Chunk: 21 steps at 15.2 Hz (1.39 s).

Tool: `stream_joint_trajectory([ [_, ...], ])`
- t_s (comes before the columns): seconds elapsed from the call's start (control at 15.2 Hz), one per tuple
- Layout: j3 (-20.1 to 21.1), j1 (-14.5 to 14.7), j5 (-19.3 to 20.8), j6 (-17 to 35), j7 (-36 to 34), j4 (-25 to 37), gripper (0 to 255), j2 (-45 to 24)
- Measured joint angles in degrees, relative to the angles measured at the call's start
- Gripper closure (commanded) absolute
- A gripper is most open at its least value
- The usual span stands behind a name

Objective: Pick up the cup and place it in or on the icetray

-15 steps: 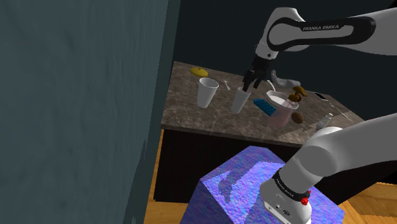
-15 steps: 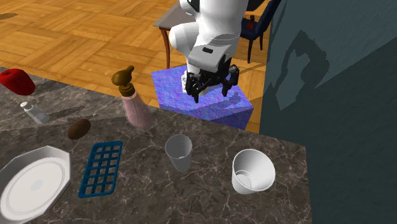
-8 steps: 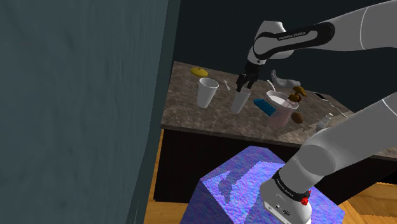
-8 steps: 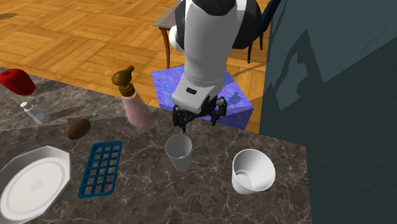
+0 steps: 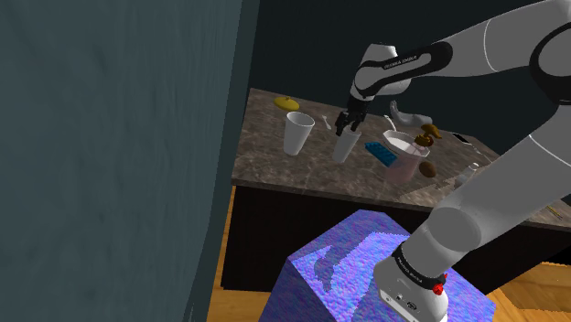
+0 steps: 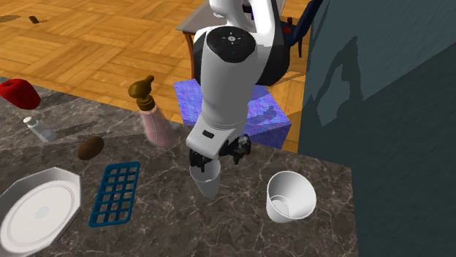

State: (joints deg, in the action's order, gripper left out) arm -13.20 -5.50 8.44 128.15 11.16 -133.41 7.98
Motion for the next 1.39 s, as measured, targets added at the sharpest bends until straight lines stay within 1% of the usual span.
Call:
stream_joint_trajectory([
  [0.26,-0.3,-0.1,-0.1,3.2,0.2,-1.3,0,-1.9],
  [0.66,-0.3,-0.1,-0.2,3.7,0.2,-1.4,0,-2.2],
  [0.73,-0.3,-0.1,-0.2,3.7,0.2,-1.4,255,-2.2],
  [1.39,-0.3,-0.1,-0.2,3.7,0.2,-1.4,255,-2.2],
])
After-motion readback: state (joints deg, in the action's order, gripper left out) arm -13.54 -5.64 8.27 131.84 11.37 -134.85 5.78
